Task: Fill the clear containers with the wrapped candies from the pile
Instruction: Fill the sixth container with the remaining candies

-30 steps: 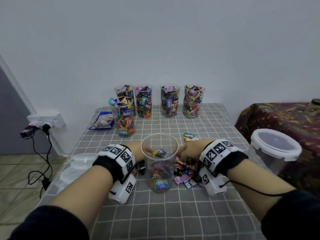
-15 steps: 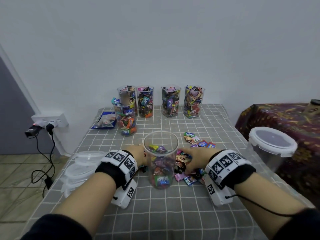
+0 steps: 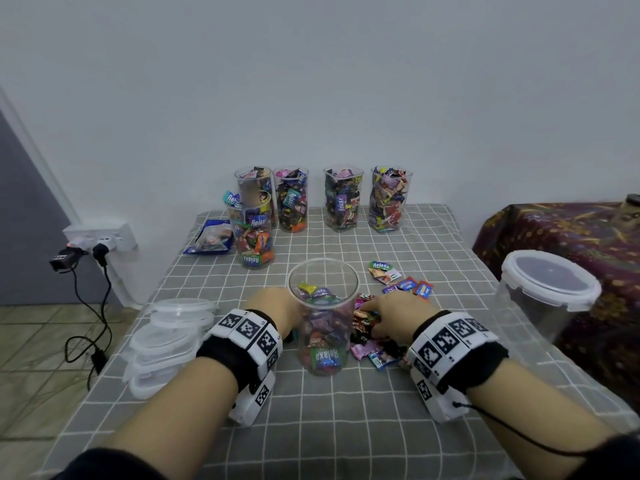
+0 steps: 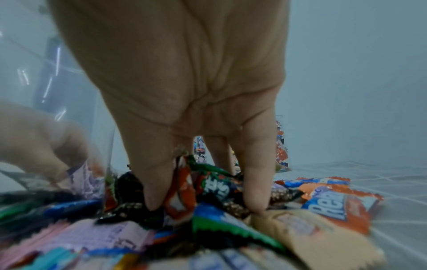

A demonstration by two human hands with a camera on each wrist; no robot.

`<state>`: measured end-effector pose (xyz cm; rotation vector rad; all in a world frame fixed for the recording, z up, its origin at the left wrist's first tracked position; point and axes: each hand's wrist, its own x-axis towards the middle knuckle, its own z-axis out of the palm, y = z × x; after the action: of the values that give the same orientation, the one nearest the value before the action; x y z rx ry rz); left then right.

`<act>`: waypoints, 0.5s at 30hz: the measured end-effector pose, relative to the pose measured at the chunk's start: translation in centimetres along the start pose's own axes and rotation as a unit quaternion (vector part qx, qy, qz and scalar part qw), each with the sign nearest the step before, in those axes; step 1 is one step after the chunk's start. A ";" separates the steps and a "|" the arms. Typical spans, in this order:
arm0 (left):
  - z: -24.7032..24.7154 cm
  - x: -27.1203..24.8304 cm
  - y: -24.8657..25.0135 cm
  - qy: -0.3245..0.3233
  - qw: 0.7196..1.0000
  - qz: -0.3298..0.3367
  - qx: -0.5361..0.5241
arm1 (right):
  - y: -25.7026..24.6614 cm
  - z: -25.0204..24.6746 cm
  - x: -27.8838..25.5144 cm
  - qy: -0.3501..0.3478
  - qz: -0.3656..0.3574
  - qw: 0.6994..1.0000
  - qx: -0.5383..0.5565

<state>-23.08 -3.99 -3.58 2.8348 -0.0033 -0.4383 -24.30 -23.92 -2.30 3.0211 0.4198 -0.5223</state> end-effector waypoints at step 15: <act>-0.1 -0.5 -0.5 0.101 0.994 0.034 0.031 | 0.7 0.2 0.0 0.131 0.011 0.987 0.094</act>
<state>-23.56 -3.50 -3.51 2.9159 -0.0759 -0.1387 -24.18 -24.64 -2.47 3.2853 0.3655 -0.1705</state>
